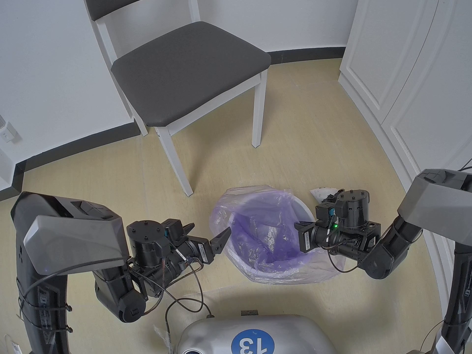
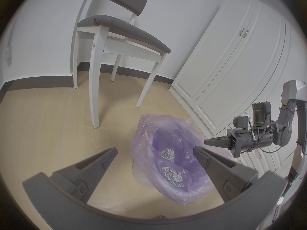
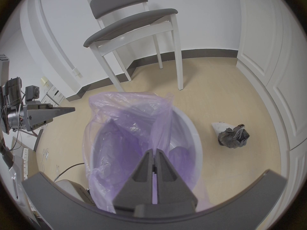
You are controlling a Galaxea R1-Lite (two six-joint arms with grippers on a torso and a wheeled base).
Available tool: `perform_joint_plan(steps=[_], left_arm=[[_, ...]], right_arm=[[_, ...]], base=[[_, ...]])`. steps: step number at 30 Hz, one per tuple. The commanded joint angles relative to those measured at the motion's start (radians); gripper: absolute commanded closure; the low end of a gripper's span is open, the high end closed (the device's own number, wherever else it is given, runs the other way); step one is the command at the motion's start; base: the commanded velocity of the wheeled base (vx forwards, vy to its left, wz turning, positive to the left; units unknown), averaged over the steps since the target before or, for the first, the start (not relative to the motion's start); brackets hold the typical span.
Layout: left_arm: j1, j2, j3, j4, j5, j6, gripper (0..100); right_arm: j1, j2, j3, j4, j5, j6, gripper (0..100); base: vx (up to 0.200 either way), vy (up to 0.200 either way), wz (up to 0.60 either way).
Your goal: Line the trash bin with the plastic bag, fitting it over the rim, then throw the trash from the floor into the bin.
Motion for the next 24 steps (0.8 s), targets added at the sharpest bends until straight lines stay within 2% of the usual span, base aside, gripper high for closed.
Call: perform_joint_plan(steps=[1,8,15,24], left_arm=[[-0.005,0.001,-0.004,-0.018,0.005,-0.017,0],[-0.008,0.004,-0.004,-0.018,0.010,-0.027,0],[-0.009,0.023,-0.003,-0.018,0.010,-0.027,0],[-0.018,0.050,-0.009,-0.018,0.010,-0.027,0]], right_arm=[[-0.036,-0.014,-0.018,-0.001,0.001,0.000,100],[-0.088,-0.005,-0.070,0.000,0.003,0.005,100],[-0.116,0.033,-0.153,0.005,0.001,0.078,100],[-0.143,0.107,-0.231,0.000,0.000,0.104,100]], base=[[0.000,0.000,0.00],[0.000,0.000,0.00],[0.000,0.000,0.00],[0.000,0.000,0.00]])
